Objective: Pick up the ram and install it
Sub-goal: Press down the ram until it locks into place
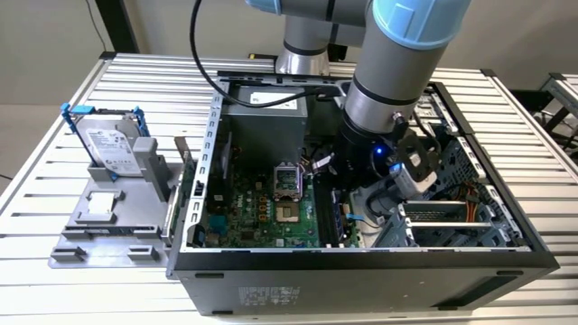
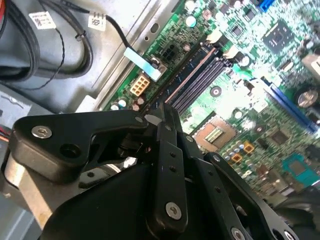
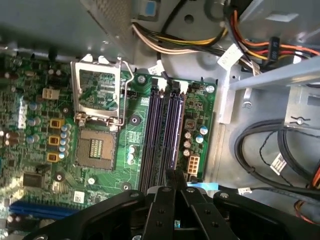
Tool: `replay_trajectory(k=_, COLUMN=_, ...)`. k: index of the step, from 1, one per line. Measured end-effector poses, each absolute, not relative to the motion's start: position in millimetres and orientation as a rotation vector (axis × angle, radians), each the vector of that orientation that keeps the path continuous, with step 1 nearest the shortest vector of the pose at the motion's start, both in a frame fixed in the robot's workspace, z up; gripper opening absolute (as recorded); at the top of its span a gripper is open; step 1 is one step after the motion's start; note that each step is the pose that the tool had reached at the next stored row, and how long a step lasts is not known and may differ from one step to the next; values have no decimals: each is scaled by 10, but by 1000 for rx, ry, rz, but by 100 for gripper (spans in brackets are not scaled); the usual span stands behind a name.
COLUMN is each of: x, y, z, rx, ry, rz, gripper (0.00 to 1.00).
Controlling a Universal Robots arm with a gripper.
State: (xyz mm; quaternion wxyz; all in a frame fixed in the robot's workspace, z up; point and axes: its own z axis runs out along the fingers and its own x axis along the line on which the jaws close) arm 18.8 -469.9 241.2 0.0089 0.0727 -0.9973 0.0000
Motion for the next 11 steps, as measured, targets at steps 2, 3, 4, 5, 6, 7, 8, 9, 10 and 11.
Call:
replay_trajectory(k=2, x=188, y=-4699, z=2412, rx=267, ry=-3112, rz=0, gripper=0)
replay_trajectory(k=3, x=188, y=-4699, z=2413, rx=283, ry=-3111, rz=1, gripper=0)
replay_trajectory(k=4, x=188, y=-4699, z=2412, rx=299, ry=-3109, rz=0, gripper=0)
replay_trajectory(k=5, x=188, y=-4699, z=2412, rx=318, ry=-3108, rz=0, gripper=0)
replay_trajectory(k=6, x=188, y=-4699, z=2413, rx=336, ry=-3106, rz=1, gripper=0)
replay_trajectory(k=7, x=188, y=-4699, z=2413, rx=351, ry=-3104, rz=1, gripper=0)
replay_trajectory(k=8, x=189, y=-4695, z=2413, rx=363, ry=-3103, rz=1, gripper=0)
replay_trajectory(k=9, x=189, y=-4692, z=2413, rx=377, ry=-3101, rz=1, gripper=0)
replay_trajectory(k=10, x=189, y=-4691, z=2412, rx=392, ry=-3099, rz=1, gripper=0)
replay_trajectory(k=11, x=188, y=-4690, z=2413, rx=408, ry=-3097, rz=1, gripper=0)
